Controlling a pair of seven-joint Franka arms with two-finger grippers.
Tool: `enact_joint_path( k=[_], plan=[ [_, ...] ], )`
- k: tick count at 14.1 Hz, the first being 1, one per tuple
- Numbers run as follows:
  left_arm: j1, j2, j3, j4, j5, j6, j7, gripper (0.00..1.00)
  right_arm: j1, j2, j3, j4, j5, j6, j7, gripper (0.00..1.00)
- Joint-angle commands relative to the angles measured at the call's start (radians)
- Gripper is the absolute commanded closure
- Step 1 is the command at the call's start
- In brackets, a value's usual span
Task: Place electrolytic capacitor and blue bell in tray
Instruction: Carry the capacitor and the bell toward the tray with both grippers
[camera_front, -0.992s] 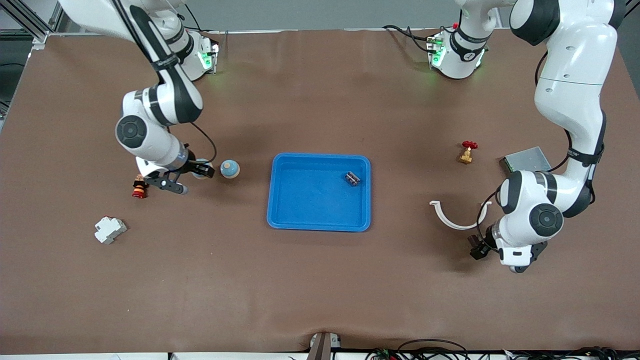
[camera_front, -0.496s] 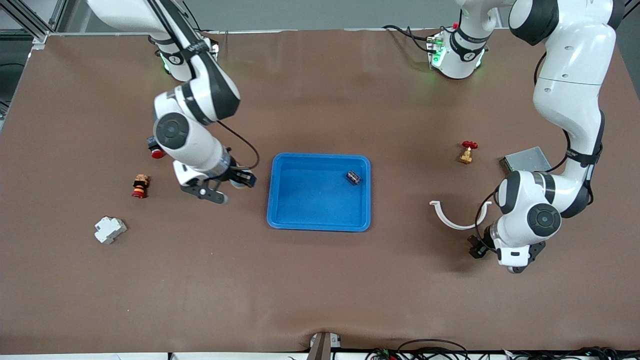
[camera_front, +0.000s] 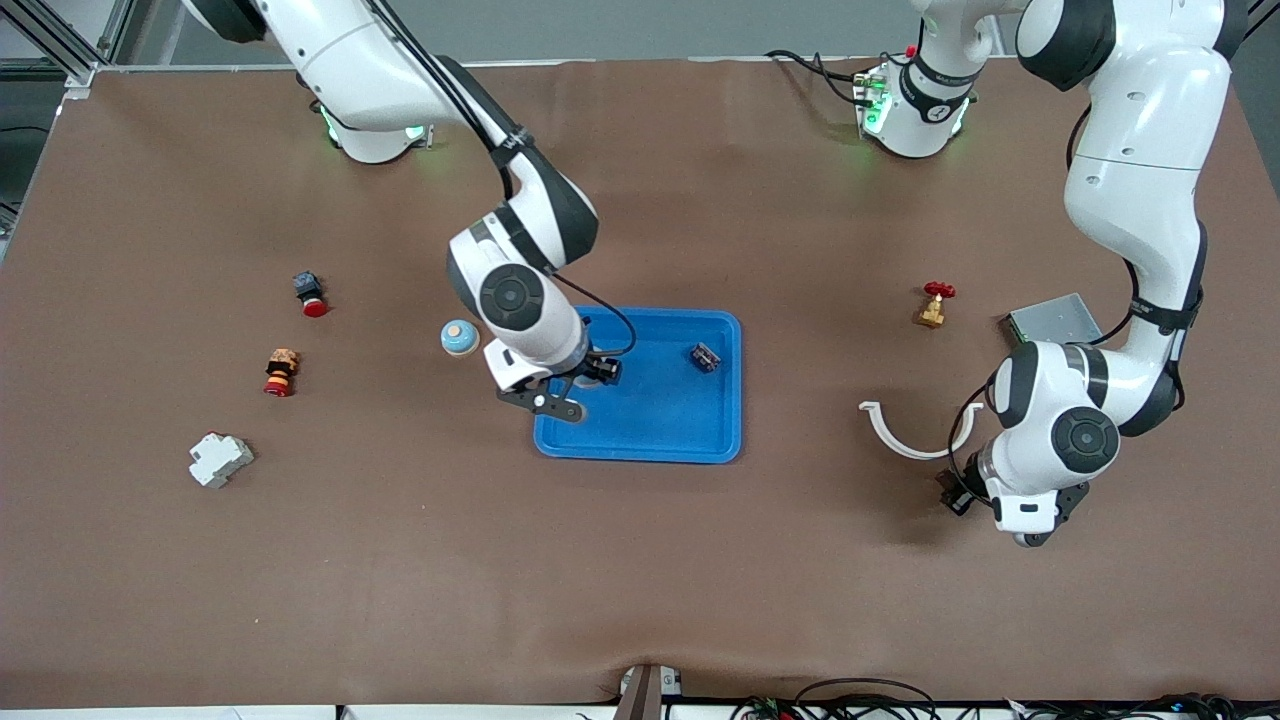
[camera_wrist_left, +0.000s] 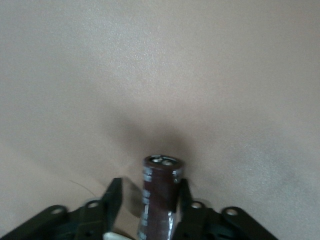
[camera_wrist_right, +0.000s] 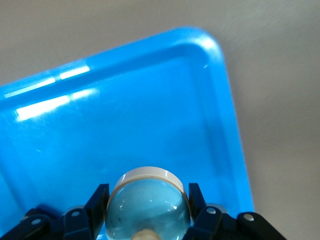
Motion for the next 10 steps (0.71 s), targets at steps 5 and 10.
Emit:
enact_joint_path(
  k=[5,10],
  plan=[
    [0.018,-0.013,0.000,0.021,0.005,-0.005,0.000,0.96,0.048,0.073,-0.017,0.023,-0.132,-0.013,0.097,1.00],
    [0.033,-0.047,-0.017,0.094,-0.014,-0.149,0.004,0.98,0.047,0.073,-0.017,-0.085,-0.156,0.133,0.122,1.00]
  ],
)
